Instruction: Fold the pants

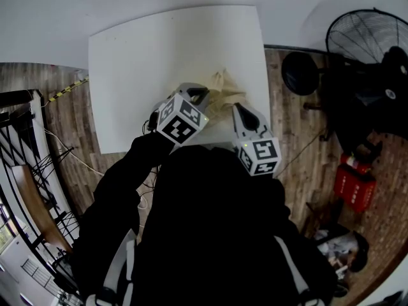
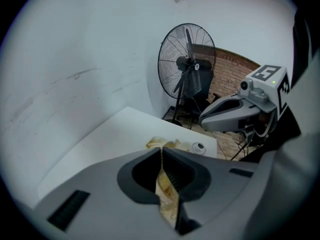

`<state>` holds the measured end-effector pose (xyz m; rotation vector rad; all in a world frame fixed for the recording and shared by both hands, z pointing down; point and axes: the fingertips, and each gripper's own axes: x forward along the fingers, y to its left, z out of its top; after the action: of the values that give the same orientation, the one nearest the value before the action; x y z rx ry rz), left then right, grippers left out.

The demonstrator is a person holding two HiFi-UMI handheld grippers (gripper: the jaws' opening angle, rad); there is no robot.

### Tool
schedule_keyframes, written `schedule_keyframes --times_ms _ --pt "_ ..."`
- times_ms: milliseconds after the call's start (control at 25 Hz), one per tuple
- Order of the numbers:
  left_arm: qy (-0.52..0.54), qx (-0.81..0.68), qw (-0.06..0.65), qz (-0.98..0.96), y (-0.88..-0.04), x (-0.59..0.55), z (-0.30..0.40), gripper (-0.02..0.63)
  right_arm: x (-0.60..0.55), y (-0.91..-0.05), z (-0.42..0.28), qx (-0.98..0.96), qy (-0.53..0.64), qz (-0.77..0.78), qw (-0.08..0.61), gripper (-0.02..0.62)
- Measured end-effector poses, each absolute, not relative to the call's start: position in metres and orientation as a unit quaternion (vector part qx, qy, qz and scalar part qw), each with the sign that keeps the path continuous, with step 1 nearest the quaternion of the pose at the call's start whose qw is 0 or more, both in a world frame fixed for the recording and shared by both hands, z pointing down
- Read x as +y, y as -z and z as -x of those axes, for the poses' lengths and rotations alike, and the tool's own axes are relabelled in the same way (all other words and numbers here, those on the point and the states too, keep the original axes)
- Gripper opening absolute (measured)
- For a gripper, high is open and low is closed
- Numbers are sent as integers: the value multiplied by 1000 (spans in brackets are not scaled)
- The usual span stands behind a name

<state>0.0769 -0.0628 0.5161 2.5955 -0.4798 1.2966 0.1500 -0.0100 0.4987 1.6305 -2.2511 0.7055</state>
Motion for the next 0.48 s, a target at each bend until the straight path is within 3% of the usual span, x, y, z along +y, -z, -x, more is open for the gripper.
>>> schedule_keyframes --times_ms 480 --pt "-417 -153 150 -883 -525 0 -95 17 -2 -501 -165 -768 -248 -575 135 5"
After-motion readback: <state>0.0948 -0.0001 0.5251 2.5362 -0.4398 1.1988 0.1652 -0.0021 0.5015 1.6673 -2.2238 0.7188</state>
